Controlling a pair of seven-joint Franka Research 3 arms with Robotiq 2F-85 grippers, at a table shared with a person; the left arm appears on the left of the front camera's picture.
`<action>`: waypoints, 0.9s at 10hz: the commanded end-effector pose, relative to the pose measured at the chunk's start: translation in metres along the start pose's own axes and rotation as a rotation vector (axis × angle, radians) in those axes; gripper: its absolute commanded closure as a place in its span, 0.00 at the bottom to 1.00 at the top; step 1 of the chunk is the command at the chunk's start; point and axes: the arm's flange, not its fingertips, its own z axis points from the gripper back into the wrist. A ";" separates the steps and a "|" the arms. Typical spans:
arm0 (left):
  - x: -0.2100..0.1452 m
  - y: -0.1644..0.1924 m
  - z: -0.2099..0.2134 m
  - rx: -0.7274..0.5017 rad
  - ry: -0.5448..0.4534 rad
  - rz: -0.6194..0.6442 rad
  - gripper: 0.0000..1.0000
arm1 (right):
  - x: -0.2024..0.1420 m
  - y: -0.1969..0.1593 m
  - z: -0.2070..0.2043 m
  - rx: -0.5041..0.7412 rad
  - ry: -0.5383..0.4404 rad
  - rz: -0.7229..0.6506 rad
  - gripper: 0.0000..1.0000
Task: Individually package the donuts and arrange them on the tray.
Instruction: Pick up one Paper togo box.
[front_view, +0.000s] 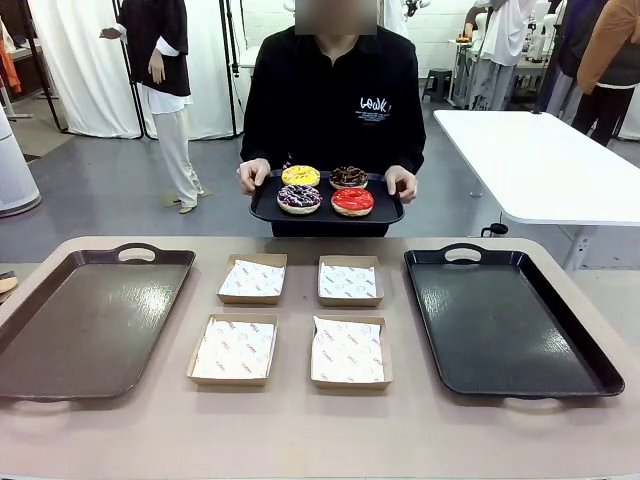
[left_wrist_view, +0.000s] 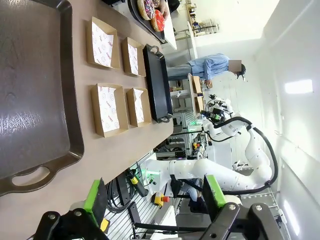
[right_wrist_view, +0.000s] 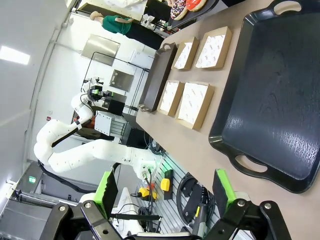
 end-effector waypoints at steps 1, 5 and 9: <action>0.000 0.000 0.000 0.000 0.000 0.000 0.00 | 0.000 0.000 0.000 0.019 -0.014 0.016 0.00; 0.059 -0.085 -0.093 0.400 0.135 -0.042 0.00 | 0.000 0.000 0.000 0.019 -0.014 0.016 0.00; 0.111 -0.143 -0.232 0.870 0.230 -0.135 0.00 | 0.000 0.000 0.000 0.019 -0.014 0.016 0.00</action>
